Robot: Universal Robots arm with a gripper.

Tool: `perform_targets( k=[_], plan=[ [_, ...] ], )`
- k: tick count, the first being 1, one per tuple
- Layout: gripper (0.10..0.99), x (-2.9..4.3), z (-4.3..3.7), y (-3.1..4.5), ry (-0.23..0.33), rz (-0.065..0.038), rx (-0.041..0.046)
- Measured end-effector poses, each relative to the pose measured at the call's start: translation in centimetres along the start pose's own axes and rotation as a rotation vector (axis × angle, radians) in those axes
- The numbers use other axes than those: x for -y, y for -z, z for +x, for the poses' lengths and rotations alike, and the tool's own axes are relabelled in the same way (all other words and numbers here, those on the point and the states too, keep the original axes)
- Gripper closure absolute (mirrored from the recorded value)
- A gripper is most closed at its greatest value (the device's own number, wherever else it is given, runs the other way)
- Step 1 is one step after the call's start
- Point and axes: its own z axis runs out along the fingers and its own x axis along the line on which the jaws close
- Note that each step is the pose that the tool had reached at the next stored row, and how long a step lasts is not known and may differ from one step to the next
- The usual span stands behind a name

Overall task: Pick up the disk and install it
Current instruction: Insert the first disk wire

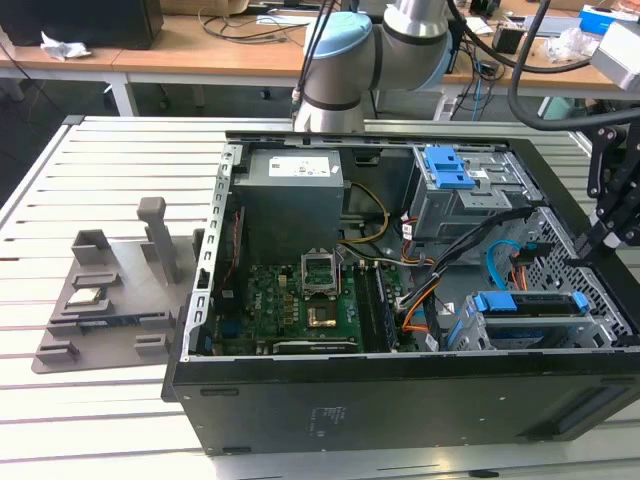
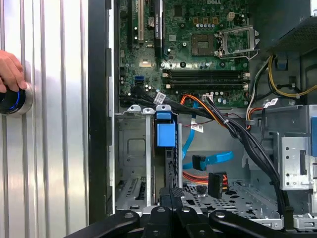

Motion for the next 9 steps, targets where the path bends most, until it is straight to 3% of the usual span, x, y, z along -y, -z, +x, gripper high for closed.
perform_targets(
  k=[2,3,4,7,9],
  plan=[
    [0.98,0.7,-0.12,0.03,0.0,0.0,-0.0001],
    [0.98,1.69,-0.3,0.06,0.0,0.0,-0.0002],
    [0.98,1.93,-0.48,0.01,0.0,0.0,-0.0003],
    [0.98,1.83,-2.41,-0.64,0.0,0.0,-0.0004],
    [0.98,1.76,-2.65,-0.85,0.0,0.0,-0.0003]
  ],
)
